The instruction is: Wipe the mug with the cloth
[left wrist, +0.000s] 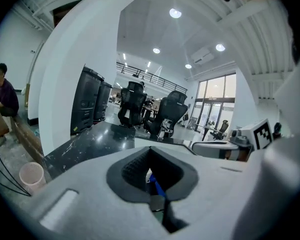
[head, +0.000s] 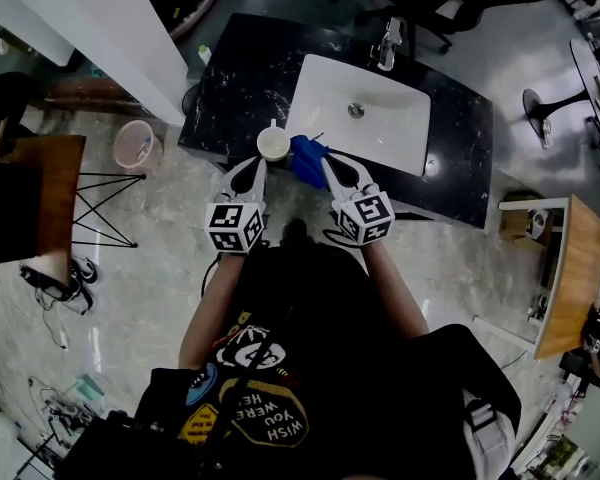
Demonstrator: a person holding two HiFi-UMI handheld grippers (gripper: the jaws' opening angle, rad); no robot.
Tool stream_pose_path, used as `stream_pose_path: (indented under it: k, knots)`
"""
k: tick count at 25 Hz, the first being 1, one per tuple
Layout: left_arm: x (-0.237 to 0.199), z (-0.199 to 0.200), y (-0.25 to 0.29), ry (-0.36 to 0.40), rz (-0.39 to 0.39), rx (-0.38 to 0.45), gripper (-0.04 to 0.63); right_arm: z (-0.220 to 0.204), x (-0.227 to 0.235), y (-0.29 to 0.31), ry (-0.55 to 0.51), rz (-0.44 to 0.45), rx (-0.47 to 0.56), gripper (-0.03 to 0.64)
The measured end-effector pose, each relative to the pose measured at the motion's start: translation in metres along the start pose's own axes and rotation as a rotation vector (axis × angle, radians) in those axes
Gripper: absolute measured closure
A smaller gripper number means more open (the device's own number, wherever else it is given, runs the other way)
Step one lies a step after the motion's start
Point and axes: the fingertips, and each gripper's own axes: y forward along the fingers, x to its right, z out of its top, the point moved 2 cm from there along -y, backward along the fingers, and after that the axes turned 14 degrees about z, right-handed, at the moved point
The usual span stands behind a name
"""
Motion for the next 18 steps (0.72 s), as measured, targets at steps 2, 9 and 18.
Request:
stream_pose_path:
  k: [2,9,18]
  knots:
    - [0.005,0.0,-0.011,0.004,0.01,0.019,0.592,0.002,-0.005,-0.005,0.002,0.006,0.014,0.615]
    - [0.008,-0.005,-0.031,0.026,-0.008,0.01,0.592,-0.008,-0.028,-0.009,0.02,0.004,0.028,0.615]
    - [0.016,-0.002,-0.049,0.039,-0.075,-0.023,0.592,0.001,-0.049,-0.02,0.037,-0.051,0.019,0.615]
